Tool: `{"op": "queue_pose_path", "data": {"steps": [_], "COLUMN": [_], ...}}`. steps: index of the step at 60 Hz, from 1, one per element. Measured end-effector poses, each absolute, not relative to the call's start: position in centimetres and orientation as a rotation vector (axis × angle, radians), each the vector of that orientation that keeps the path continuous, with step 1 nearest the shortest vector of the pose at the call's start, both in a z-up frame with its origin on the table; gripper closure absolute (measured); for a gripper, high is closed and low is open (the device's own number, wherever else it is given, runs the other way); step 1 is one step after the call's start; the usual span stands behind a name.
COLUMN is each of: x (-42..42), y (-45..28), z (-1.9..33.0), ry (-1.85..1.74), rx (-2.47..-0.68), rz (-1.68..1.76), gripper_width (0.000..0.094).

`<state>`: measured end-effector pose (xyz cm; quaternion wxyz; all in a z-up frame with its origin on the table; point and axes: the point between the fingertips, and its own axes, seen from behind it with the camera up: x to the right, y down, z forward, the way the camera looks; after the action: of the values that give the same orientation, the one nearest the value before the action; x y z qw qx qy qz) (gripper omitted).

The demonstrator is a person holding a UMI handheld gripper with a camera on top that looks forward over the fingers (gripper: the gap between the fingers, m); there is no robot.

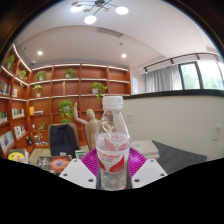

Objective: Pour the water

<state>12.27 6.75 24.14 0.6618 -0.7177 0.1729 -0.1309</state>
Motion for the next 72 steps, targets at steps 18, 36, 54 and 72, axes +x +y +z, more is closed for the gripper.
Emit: {"op": "queue_pose_path", "data": {"steps": [18, 36, 54, 72], "x": [18.4, 18.5, 18.5, 11.9], "y": [10.1, 11.1, 9.4, 1.0], "z": [13.3, 10.4, 9.0, 8.8], "ry": [0.411, 0.424, 0.439, 0.276], "rx": [-1.736, -1.733, -1.796, -1.86], "rz": [-0.361, -0.324, -0.347, -0.277], "gripper_width": [0.0556, 0.0522, 0.0145, 0.0046]}}
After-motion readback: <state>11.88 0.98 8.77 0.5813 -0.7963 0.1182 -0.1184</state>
